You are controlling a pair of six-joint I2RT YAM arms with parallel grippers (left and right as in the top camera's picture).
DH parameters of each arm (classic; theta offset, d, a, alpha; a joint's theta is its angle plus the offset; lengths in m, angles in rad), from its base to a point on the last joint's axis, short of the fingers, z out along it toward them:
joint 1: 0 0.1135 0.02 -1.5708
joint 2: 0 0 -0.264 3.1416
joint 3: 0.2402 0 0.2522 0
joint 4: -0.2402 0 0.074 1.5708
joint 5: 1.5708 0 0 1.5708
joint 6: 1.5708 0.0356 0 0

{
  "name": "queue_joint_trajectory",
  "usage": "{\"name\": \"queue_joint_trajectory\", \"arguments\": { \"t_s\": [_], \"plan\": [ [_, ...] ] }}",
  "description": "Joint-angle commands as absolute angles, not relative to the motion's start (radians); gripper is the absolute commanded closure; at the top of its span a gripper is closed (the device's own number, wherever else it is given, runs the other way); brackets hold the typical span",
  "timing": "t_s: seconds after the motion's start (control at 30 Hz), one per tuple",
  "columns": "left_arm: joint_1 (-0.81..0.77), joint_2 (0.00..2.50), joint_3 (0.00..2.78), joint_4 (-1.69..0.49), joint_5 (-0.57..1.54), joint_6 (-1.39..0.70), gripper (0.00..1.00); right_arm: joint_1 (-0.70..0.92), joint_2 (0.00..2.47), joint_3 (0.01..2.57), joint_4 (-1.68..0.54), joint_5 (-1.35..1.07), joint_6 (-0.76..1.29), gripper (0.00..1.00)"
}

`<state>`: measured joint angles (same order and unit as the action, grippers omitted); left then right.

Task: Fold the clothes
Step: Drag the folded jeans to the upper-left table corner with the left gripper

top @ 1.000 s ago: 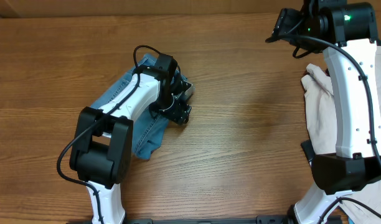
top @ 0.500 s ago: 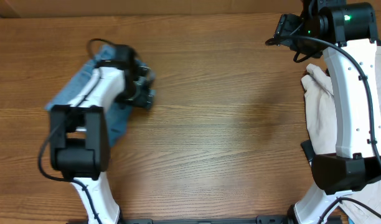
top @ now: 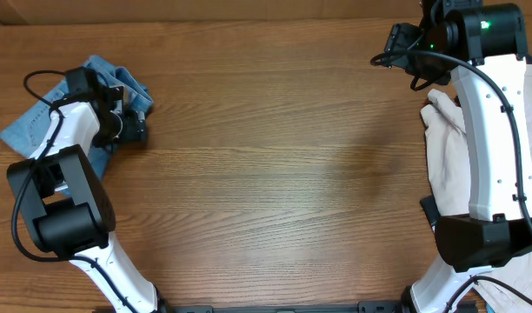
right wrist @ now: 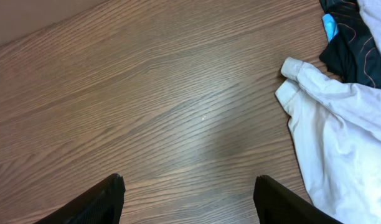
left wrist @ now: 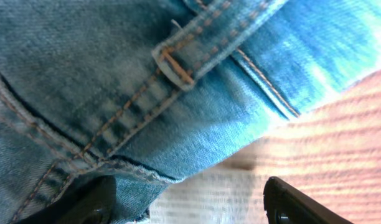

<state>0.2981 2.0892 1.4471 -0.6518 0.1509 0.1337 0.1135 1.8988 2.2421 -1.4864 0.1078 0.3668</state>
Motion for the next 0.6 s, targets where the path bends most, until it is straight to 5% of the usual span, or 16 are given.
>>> {"name": "queue_joint_trajectory", "arguments": {
  "t_s": [0.0,0.33,0.57],
  "plan": [
    [0.288,2.136,1.435,-0.595,0.257,0.143,0.20,0.116,1.880,2.257,-1.491,0.103,0.376,0.30],
    [0.278,2.135,1.436,-0.341,0.101,0.056,0.09,0.117,1.880,2.257,-1.533,0.104,0.375,0.30],
    [0.286,2.129,1.510,-0.411,0.072,0.048,0.00,0.117,1.880,2.257,-1.530,0.104,0.375,0.29]
  ]
}}
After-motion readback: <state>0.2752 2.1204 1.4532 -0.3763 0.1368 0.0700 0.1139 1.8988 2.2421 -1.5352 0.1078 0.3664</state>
